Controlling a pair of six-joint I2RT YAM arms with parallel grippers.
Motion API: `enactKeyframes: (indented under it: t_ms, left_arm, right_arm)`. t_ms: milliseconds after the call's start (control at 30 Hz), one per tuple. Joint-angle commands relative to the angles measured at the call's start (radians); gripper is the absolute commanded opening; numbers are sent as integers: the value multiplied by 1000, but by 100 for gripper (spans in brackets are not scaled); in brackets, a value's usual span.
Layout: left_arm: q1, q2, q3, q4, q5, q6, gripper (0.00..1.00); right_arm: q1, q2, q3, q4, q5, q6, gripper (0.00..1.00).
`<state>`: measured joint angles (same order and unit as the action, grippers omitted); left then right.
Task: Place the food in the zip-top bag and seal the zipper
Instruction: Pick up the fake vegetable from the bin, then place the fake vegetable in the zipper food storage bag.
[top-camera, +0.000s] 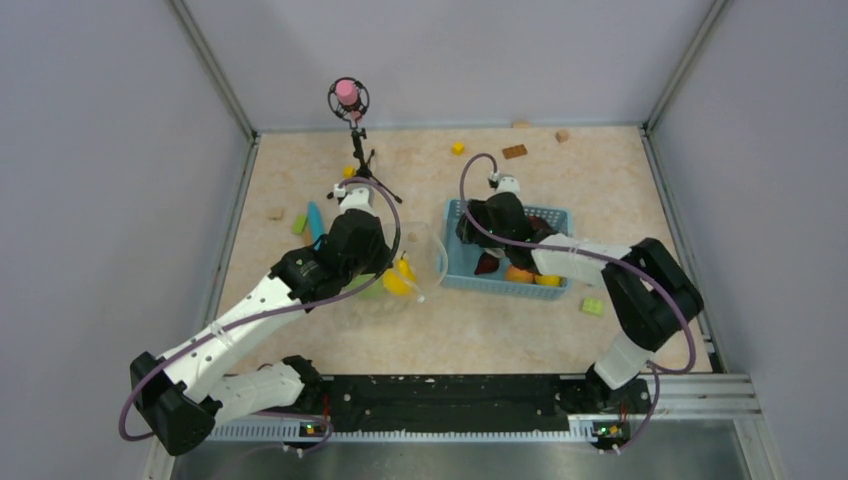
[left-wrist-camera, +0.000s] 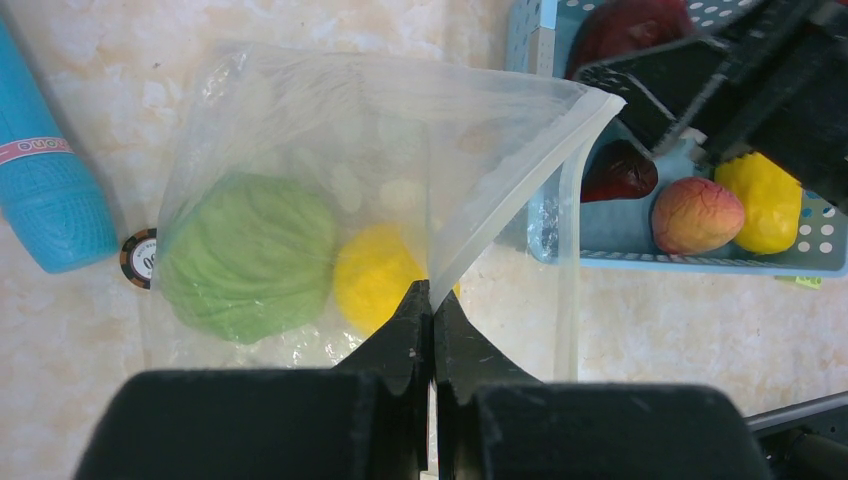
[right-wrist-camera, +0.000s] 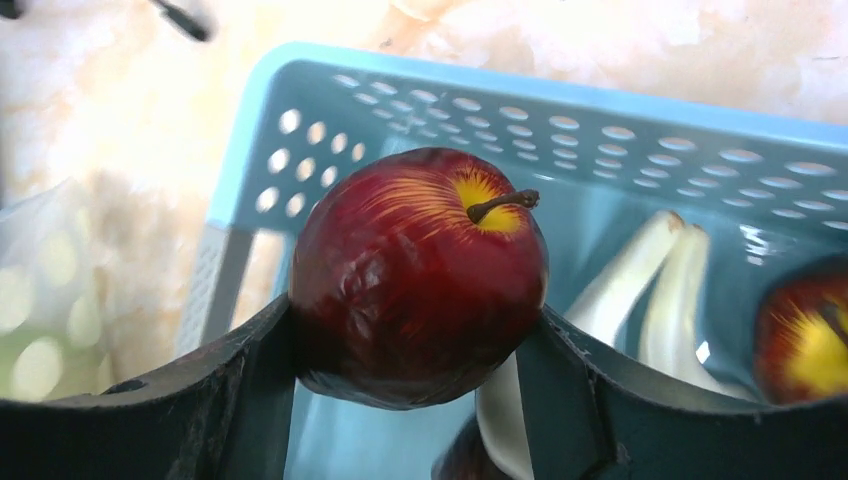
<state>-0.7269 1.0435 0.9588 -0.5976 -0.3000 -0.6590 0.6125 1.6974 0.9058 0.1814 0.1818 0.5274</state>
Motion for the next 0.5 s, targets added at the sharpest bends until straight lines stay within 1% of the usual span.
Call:
enactKeyframes:
  t_ms: [0,133,200,300,400,467]
  left_arm:
    - [3,-6,0,24,-2,6,0]
    - [3,-12,-2,28,7,6,0]
    - [3,-11,-3,32,18,8,0]
    - [3,-8,-3,38,44,9,0]
    - [3,-10,-7,48,65,9,0]
    - [3,-10,-13,59,72,9,0]
  right_arm:
    - [-6,-242,-77,57,-93,-53,41]
    - [12,-410,-163,139,-365,-91,39]
    - [50,-461,-176,161,-445,-107,39]
    - [140,-479,-151,144,-434,-150,41]
    - [208,-435,-93,108,-358,-169,44]
    - [229,-385,-53,84,-310,-190,46]
